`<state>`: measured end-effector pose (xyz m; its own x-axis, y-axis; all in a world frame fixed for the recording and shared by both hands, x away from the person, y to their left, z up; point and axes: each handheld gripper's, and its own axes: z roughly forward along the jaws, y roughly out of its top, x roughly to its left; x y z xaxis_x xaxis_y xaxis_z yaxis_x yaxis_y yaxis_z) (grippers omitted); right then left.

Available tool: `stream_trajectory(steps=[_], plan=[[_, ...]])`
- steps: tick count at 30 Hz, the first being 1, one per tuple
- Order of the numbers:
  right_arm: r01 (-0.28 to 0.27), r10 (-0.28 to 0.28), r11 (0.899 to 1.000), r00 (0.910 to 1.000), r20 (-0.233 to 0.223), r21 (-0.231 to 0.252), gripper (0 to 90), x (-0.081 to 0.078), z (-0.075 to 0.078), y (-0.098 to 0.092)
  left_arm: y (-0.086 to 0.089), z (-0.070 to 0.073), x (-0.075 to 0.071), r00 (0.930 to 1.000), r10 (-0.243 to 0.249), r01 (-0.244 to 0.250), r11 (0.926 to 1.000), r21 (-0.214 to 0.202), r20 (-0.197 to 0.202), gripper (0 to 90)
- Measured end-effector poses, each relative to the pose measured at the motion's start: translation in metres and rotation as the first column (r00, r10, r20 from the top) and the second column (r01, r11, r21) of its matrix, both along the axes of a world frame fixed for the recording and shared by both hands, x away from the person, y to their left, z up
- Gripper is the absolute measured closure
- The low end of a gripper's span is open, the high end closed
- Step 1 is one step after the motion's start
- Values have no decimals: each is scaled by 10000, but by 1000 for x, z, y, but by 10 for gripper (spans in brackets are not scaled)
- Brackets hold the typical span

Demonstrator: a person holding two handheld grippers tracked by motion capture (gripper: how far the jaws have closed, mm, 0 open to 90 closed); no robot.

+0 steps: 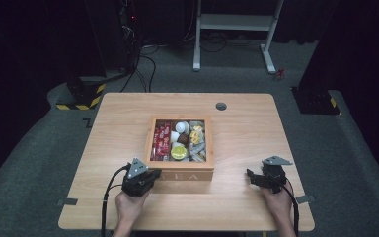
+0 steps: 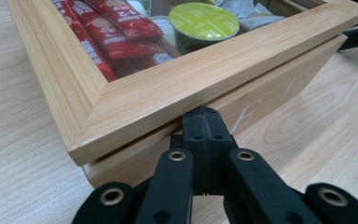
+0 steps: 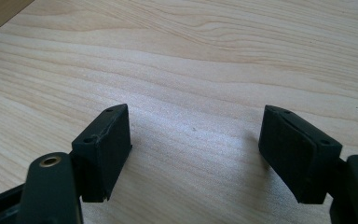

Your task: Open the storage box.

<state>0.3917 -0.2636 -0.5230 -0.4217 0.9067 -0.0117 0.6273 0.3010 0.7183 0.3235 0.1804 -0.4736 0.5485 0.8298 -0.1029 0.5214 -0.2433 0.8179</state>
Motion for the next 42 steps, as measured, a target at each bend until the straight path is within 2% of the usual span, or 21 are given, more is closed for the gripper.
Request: stream_trajectory(steps=[14, 18, 27, 30, 34, 37, 41, 42], plan=[[22, -22, 10000, 10000, -10, 12, 250, 0, 0, 0, 0, 3, 1, 10000, -26, 26, 10000, 53, 16, 900], [27, -27, 10000, 10000, -9, 9, 250, 0, 0, 0, 1, 4, 2, 10000, -25, 25, 9998, -192, -27, 900], [7, -7, 10000, 10000, 13, 2, 252, 0, 0, 0, 1, 14, 5, 10000, -73, 73, 10000, 41, 21, 900], [24, -24, 10000, 10000, 2, 10, 252, 0, 0, 0, 1, 16, 6, 10000, -47, 48, 9999, -158, 36, 900], [26, -26, 10000, 10000, -6, 24, 253, 0, 0, 0, 0, 20, 9, 9999, -160, 159, 9998, 89, 54, 900], [8, -8, 10000, 10000, 14, 7, 254, 0, 0, 0, 0, 23, 10, 9999, -76, 77, 9999, -111, 78, 900], [9, -9, 10000, 10000, 9, 21, 255, 0, 0, 0, 1, 25, 12, 9999, -34, 35, 10000, -81, 123, 900], [45, -45, 10000, 10000, 24, 3, 263, 0, 0, 0, 2, 25, 14, 10000, 8, -7, 9996, -290, 36, 900]])
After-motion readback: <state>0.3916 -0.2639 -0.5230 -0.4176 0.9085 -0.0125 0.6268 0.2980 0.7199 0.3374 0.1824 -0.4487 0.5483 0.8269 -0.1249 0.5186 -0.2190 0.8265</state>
